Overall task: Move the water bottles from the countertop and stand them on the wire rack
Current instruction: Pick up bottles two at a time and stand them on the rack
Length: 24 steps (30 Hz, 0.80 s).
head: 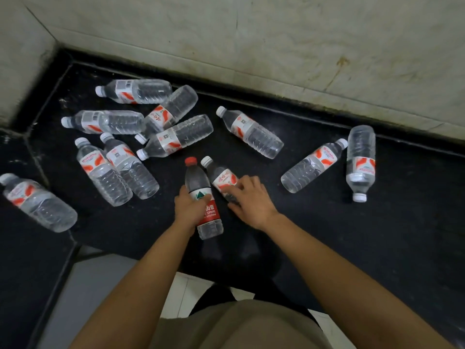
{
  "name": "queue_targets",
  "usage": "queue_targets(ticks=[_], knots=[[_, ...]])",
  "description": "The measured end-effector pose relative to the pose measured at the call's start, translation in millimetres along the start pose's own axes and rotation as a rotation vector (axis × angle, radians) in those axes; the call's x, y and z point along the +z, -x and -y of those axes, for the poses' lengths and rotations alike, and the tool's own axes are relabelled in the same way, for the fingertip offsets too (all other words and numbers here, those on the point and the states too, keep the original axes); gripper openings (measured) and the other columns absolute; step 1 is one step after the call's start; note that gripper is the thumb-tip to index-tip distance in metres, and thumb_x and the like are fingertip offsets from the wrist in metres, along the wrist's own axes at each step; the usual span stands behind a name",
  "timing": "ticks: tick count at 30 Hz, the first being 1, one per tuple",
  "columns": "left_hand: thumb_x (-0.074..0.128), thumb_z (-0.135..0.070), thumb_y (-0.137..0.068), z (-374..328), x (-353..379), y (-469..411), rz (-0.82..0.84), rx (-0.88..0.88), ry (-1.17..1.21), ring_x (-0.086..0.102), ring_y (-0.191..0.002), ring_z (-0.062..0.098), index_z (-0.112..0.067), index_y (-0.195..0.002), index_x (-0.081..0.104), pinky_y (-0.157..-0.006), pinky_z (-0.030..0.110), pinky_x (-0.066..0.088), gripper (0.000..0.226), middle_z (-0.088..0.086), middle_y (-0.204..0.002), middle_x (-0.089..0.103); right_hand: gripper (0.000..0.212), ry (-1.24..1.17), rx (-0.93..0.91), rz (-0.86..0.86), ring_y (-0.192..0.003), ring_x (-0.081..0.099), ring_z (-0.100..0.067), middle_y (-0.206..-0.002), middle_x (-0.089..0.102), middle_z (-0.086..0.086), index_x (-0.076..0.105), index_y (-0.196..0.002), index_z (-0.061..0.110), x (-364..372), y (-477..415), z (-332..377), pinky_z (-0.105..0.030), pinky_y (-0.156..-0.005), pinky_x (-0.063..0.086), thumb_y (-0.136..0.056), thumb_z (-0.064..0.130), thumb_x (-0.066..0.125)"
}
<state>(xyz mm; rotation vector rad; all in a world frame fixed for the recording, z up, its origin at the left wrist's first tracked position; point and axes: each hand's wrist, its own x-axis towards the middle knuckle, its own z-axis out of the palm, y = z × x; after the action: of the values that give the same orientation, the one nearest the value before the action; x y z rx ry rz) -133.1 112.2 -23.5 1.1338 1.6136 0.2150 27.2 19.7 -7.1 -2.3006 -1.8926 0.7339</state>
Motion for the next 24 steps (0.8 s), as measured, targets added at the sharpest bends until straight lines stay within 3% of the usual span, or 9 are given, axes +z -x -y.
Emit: queue_targets(ticks=[4, 7, 10, 13, 15, 17, 21, 24], knots=[[0.076, -0.011, -0.088, 13, -20, 3, 0.011, -0.064, 0.124, 0.068, -0.097, 0.024, -0.015, -0.137, 0.053, -0.08, 0.038, 0.057, 0.054, 0.011, -0.121, 0.068, 0.087, -0.186, 0.217, -0.02, -0.128, 0.038, -0.03, -0.139, 0.038, -0.01, 0.027, -0.156, 0.026, 3, -8, 6, -0.049, -0.11, 0.04, -0.084, 0.033, 0.075], [0.076, -0.013, -0.089, 19, -33, 6, 0.072, -0.094, 0.167, 0.068, -0.1, 0.023, -0.021, -0.138, 0.053, -0.087, 0.043, 0.058, 0.054, 0.007, -0.12, 0.068, 0.106, -0.396, 0.428, 0.048, -0.141, 0.03, -0.029, -0.153, 0.026, -0.009, 0.014, -0.161, 0.025, 4, -12, -5, -0.05, -0.116, 0.035, -0.079, 0.036, 0.081], [0.079, -0.018, -0.086, 22, -36, 10, 0.076, -0.114, 0.205, 0.067, -0.105, 0.025, -0.026, -0.145, 0.046, -0.094, 0.051, 0.057, 0.068, 0.007, -0.124, 0.066, 0.104, -0.384, 0.453, 0.124, -0.139, 0.038, -0.034, -0.152, 0.033, -0.01, 0.019, -0.159, 0.028, 4, -19, -6, -0.049, -0.111, 0.04, -0.078, 0.036, 0.084], [0.084, -0.022, -0.081, 21, -37, 10, 0.08, -0.193, 0.261, 0.068, -0.104, 0.025, -0.02, -0.151, 0.04, -0.085, 0.048, 0.06, 0.083, 0.01, -0.131, 0.064, 0.099, -0.364, 0.522, 0.162, -0.131, 0.049, -0.037, -0.142, 0.044, -0.013, 0.028, -0.15, 0.028, 2, -22, -1, -0.048, -0.108, 0.046, -0.071, 0.032, 0.088], [0.084, -0.02, -0.082, 19, -37, 11, 0.124, -0.224, 0.285, 0.069, -0.097, 0.024, -0.01, -0.141, 0.051, -0.073, 0.041, 0.059, 0.069, 0.013, -0.125, 0.067, 0.095, -0.405, 0.602, 0.195, -0.125, 0.055, -0.034, -0.136, 0.051, -0.011, 0.034, -0.144, 0.025, -2, -16, 1, -0.045, -0.104, 0.05, -0.067, 0.032, 0.089], [0.081, -0.017, -0.084, 18, -38, 12, 0.16, -0.22, 0.282, 0.069, -0.092, 0.024, -0.004, -0.127, 0.061, -0.072, 0.039, 0.058, 0.05, 0.015, -0.115, 0.071, 0.085, -0.506, 0.646, 0.22, -0.118, 0.06, -0.028, -0.128, 0.058, -0.006, 0.043, -0.137, 0.022, -6, -7, -1, -0.039, -0.097, 0.053, -0.066, 0.035, 0.088], [0.078, -0.016, -0.087, -4, -39, 13, 0.286, -0.149, 0.3, 0.07, -0.093, 0.026, -0.003, -0.118, 0.064, -0.075, 0.042, 0.058, 0.036, 0.015, -0.108, 0.073, 0.065, -0.683, 0.691, 0.064, -0.105, 0.065, -0.02, -0.111, 0.069, 0.003, 0.06, -0.121, 0.025, -15, 24, -15, -0.035, -0.092, 0.055, -0.063, 0.035, 0.086], [0.078, -0.011, -0.085, -40, -28, 16, 0.378, -0.043, 0.332, 0.071, -0.09, 0.025, -0.003, -0.113, 0.068, -0.079, 0.044, 0.059, 0.03, 0.016, -0.107, 0.075, 0.067, -0.798, 0.724, -0.137, -0.103, 0.069, -0.018, -0.105, 0.073, 0.007, 0.058, -0.118, 0.032, -23, 48, -28, -0.033, -0.094, 0.055, -0.057, 0.036, 0.086]])
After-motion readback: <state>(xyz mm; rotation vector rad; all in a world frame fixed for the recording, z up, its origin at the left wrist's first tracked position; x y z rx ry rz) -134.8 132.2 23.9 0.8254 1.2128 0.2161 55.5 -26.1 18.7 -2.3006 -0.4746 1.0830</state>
